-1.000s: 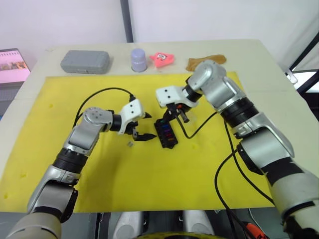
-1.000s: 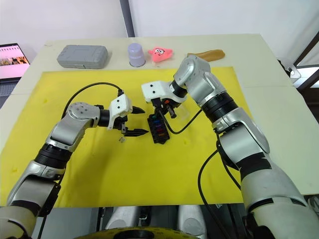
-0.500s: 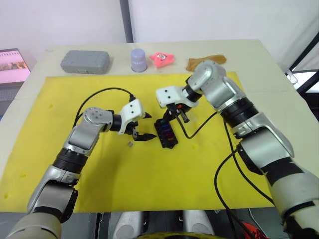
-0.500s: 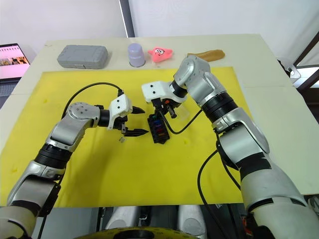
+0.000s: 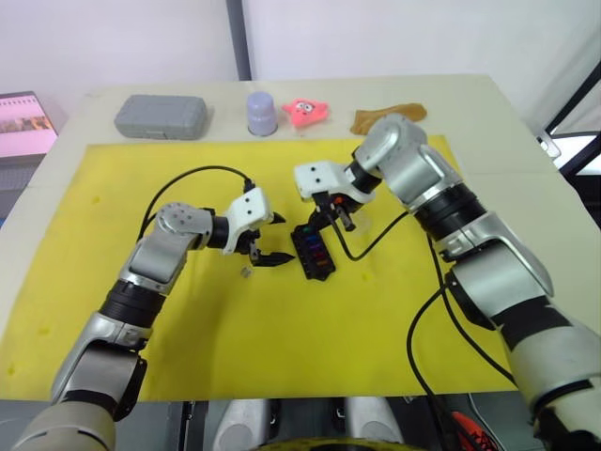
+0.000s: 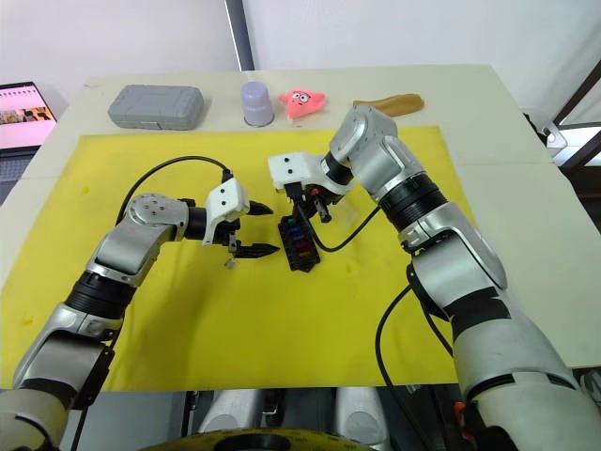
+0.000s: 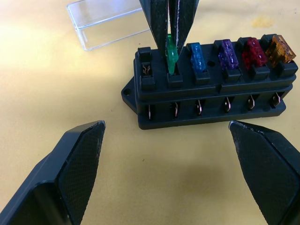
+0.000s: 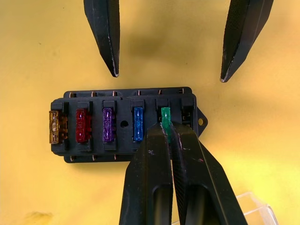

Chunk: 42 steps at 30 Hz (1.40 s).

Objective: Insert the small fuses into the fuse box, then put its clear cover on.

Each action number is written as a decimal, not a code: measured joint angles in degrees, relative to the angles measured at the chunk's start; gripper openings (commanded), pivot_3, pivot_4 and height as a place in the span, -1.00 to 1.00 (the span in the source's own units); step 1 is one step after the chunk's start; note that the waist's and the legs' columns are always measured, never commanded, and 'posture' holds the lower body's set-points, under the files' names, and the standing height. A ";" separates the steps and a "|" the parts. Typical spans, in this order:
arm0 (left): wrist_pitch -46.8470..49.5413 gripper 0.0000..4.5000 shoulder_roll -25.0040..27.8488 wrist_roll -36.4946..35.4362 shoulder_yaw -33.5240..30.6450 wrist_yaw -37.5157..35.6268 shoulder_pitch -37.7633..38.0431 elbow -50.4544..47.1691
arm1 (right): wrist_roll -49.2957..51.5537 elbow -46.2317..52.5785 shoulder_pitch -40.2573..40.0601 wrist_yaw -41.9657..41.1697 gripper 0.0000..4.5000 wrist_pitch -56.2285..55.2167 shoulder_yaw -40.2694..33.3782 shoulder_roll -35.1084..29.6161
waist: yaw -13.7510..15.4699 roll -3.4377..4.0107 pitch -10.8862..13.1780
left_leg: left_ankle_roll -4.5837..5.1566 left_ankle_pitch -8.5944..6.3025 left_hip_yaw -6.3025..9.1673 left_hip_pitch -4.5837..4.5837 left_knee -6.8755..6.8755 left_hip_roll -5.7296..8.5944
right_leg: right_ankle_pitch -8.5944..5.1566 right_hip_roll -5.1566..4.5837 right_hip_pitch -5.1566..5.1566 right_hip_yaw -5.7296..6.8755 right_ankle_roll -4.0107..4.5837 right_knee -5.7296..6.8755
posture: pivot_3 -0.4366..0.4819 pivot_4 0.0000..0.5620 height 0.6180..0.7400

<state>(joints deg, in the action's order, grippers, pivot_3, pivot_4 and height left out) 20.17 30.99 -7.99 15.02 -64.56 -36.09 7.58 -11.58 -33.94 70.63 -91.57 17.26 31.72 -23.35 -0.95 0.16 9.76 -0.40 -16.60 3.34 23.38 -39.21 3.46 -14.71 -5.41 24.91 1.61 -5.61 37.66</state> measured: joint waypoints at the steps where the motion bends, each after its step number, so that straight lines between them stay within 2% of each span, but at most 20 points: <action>1: -0.01 0.97 -0.01 0.00 0.00 0.00 0.00 0.00 | -0.03 0.00 0.06 -0.06 -1.00 0.01 0.10 0.00 | 0.00 0.00 0.00 | 0.00 0.00 0.00 0.00 0.00 0.00 | 0.00 0.00 0.00 0.00 0.00 0.00 | -0.05 -0.47 0.85; 28: -0.42 0.97 -0.03 0.01 0.00 0.67 0.50 -0.80 | 1.13 0.00 1.34 -0.39 -1.00 -0.40 2.91 -0.22 | 0.00 0.00 0.00 | 0.00 0.00 0.00 0.01 0.00 0.01 | 0.00 -0.02 0.04 0.00 0.00 0.06 | -0.05 -0.47 0.85; 42: -0.42 0.97 -0.07 0.02 0.02 0.68 0.49 -0.91 | -1.05 -0.03 0.58 1.70 -1.00 -4.28 2.88 -0.10 | -0.03 0.00 0.00 | -0.02 0.01 0.00 0.00 -0.01 0.02 | 0.00 -0.02 0.05 0.00 0.00 0.13 | -0.05 -0.47 0.85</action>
<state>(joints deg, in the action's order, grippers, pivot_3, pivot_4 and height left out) 19.75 30.93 -7.97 15.04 -63.88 -35.60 6.67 -12.63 -33.96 71.21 -89.87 12.99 34.60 -23.44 -0.98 0.16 9.76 -0.42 -16.59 3.34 23.38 -39.22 3.49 -14.71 -5.44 24.96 1.61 -5.61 37.79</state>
